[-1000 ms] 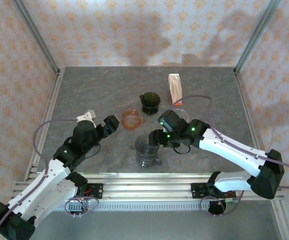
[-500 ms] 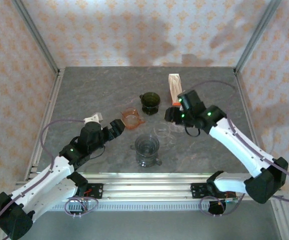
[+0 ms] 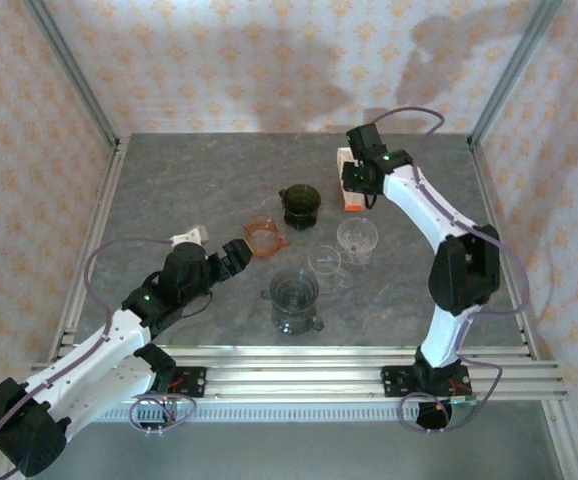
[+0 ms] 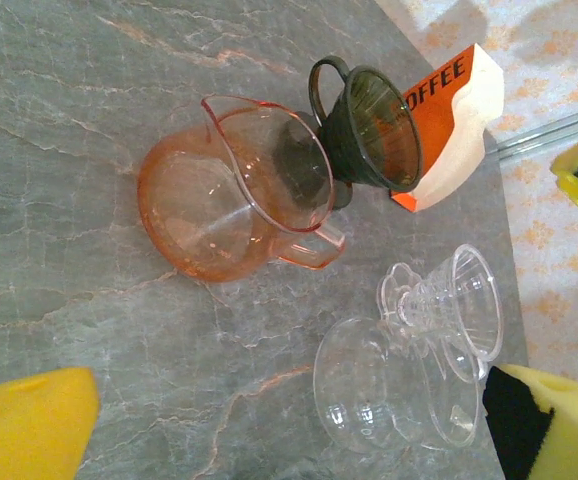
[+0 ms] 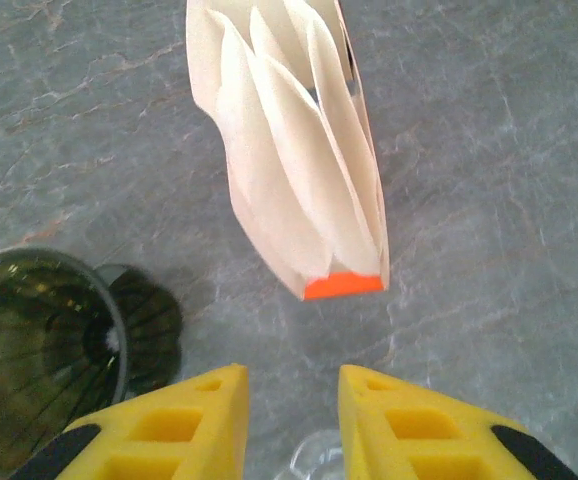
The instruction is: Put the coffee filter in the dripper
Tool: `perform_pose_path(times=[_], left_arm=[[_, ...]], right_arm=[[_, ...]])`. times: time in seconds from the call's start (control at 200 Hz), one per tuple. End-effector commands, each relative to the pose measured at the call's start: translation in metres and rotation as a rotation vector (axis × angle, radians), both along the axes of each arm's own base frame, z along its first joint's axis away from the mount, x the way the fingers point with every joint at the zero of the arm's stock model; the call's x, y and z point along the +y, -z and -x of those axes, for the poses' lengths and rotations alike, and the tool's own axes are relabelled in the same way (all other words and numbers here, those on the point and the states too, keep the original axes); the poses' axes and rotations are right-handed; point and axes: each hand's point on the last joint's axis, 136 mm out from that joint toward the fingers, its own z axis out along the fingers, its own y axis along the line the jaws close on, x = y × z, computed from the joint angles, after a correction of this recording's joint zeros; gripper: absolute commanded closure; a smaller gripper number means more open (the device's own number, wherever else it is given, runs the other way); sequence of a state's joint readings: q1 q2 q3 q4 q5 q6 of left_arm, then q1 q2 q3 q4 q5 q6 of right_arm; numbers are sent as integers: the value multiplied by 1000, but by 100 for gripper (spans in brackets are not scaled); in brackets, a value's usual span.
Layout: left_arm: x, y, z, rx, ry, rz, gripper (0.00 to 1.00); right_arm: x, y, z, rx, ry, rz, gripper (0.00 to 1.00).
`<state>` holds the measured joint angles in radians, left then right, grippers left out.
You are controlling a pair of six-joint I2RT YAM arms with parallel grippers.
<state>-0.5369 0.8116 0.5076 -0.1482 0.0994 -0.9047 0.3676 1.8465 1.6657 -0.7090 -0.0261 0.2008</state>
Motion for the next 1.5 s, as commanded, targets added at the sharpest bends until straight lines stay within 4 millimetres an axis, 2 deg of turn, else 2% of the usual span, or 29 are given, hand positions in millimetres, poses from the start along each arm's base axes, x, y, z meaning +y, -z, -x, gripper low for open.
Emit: perform_pose_path(times=[0.0,0.135,0.34,0.686,1.171,1.496], left_arm=[[-5,-5,-4,-33,27,-27,1],[-6,-4,-7,-30,32,-48,1],[-6,-2,-9,-31,34,-68,1],[-9,4,-14,-20,42,-77,1],[-9,7,-17,-13,37,-88,1],[-11,9,-18,-7,38,-88,1]], right_arm=[[-8,-11,-25,-51,18,79,71],[-5,2,-43,-21,20,98,73],[-4,14,-56,-8,16,134,75],[-15,16,-71,-18,61,187,80],[-23,24,-82,1,80,245,80],[-20,32,-85,17,69,240,81]])
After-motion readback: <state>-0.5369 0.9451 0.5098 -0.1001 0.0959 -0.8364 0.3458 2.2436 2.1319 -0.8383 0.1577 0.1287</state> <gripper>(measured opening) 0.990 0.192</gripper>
